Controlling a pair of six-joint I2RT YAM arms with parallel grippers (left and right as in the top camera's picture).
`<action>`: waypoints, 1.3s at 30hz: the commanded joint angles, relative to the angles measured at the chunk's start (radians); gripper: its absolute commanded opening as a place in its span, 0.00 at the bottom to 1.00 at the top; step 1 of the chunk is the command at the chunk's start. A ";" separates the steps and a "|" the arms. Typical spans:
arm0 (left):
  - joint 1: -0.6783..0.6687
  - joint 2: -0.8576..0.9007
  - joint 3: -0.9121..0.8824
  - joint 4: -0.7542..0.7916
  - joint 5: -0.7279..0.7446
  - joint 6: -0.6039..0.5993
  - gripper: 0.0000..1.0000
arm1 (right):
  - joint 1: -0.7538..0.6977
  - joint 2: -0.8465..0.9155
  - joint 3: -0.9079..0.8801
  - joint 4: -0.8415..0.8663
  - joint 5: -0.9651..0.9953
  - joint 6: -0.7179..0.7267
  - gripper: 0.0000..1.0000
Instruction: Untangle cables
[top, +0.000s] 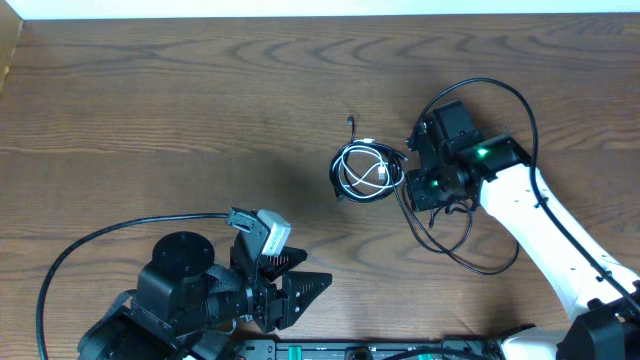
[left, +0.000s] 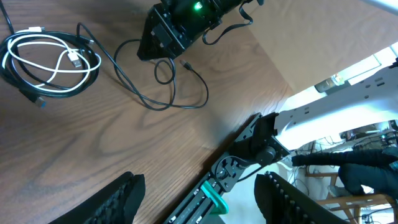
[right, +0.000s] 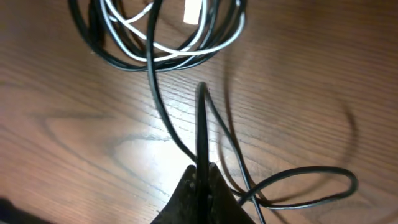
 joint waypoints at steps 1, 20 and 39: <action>-0.004 -0.002 0.018 0.000 0.006 -0.002 0.63 | 0.002 0.000 -0.006 0.004 -0.033 -0.049 0.07; -0.004 -0.002 0.018 0.000 0.006 -0.002 0.63 | 0.039 0.000 -0.126 0.206 -0.033 -0.055 0.43; -0.004 -0.002 0.018 0.000 0.007 -0.002 0.63 | 0.045 0.000 -0.229 0.346 -0.097 -0.036 0.45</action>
